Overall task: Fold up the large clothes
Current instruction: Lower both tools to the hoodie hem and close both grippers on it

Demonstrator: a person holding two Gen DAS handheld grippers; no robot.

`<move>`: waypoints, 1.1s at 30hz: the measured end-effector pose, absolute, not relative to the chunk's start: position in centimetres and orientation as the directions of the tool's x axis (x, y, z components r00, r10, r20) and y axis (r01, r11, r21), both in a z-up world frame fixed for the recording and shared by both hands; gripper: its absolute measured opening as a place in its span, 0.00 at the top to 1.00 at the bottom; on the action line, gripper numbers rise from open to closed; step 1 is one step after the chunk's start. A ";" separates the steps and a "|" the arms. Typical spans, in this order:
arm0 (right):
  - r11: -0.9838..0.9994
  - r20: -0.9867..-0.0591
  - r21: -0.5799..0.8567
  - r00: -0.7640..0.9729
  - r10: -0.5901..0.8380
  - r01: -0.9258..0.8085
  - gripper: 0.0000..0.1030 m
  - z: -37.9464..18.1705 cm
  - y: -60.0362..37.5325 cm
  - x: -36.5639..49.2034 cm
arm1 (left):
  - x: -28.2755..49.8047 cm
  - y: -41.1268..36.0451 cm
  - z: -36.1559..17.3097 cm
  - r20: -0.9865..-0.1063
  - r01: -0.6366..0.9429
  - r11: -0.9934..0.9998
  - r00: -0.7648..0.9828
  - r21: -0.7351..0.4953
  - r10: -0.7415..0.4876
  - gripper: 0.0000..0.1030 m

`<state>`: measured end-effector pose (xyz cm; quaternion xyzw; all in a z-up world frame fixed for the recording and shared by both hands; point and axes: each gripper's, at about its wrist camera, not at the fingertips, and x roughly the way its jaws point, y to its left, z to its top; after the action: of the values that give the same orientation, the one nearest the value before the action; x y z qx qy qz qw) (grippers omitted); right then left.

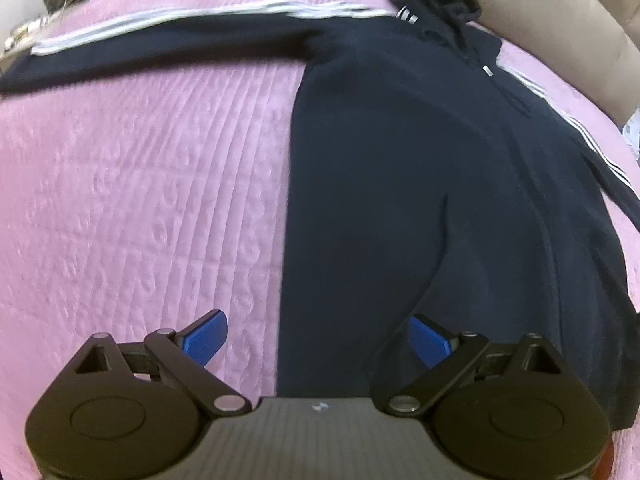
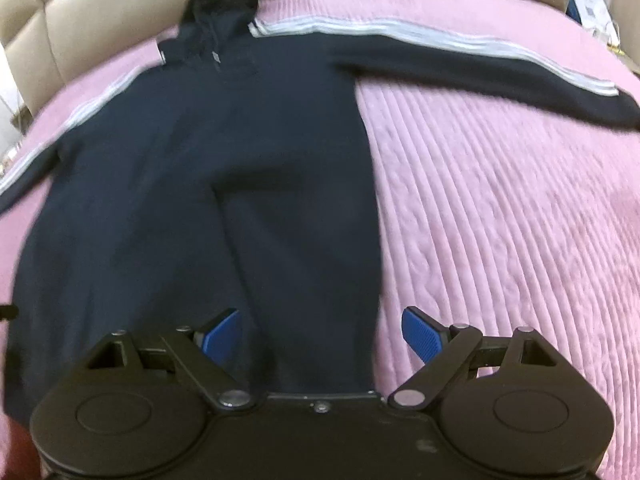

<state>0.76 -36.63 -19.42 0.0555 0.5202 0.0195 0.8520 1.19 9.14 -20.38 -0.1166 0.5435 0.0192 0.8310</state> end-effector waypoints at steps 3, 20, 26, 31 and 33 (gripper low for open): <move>0.993 -0.902 0.120 0.417 0.107 0.005 0.00 -21.3 -36.9 0.3 | 0.6 9.7 -21.8 -0.915 -0.165 0.968 0.389 -0.188 -0.111 0.04; 0.990 -0.817 0.143 0.563 0.122 -0.007 0.88 -21.7 -37.4 -8.1 | -4.1 7.0 -21.8 -0.904 0.007 0.998 0.424 -0.058 -0.056 0.52; 0.973 -0.769 0.229 0.609 0.196 -0.024 0.89 -15.1 -38.2 -9.4 | -4.6 7.9 -17.0 -0.867 0.005 0.971 0.448 -0.241 -0.217 0.95; 0.974 -0.846 0.227 0.493 0.203 -0.010 0.89 -13.1 -38.7 -9.6 | -5.9 8.9 -13.8 -0.857 0.027 0.954 0.432 -0.297 -0.280 0.95; 0.987 -0.897 0.160 0.415 0.155 -0.021 0.89 -15.5 -38.3 -8.9 | -6.3 8.8 -15.8 -0.891 0.022 0.960 0.366 -0.279 -0.267 0.95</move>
<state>-8.94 -38.32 -15.49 0.0621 0.5385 0.0523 0.8387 -6.26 8.82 -15.84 -0.1101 0.5558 -0.0884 0.8192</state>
